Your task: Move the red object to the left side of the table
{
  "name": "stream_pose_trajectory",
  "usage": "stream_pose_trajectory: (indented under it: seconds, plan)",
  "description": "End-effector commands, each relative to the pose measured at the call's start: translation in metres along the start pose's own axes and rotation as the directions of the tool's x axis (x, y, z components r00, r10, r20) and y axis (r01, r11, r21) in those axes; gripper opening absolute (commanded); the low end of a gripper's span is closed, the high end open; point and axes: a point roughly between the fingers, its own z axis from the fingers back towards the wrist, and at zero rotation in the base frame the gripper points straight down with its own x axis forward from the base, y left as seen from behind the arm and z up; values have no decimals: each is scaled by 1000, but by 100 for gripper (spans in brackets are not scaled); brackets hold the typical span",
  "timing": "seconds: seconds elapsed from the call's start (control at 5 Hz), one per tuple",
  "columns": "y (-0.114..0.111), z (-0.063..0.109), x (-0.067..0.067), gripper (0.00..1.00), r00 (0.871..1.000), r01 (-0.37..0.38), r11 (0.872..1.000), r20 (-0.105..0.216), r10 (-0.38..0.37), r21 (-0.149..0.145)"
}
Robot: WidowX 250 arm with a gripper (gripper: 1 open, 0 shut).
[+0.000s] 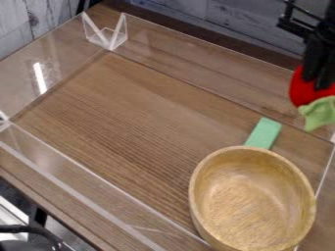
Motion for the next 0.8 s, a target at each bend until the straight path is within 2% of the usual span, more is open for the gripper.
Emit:
stream_pose_trajectory:
  seconds: [0.0,0.2,0.6]
  plan:
    - [7,26,-4,0,996,-45,999,72,46,-11]
    - [0,25,-9,0,995,-64,998,70,65,-11]
    - [10,21,-18,0,988,-137,991,76,137,-6]
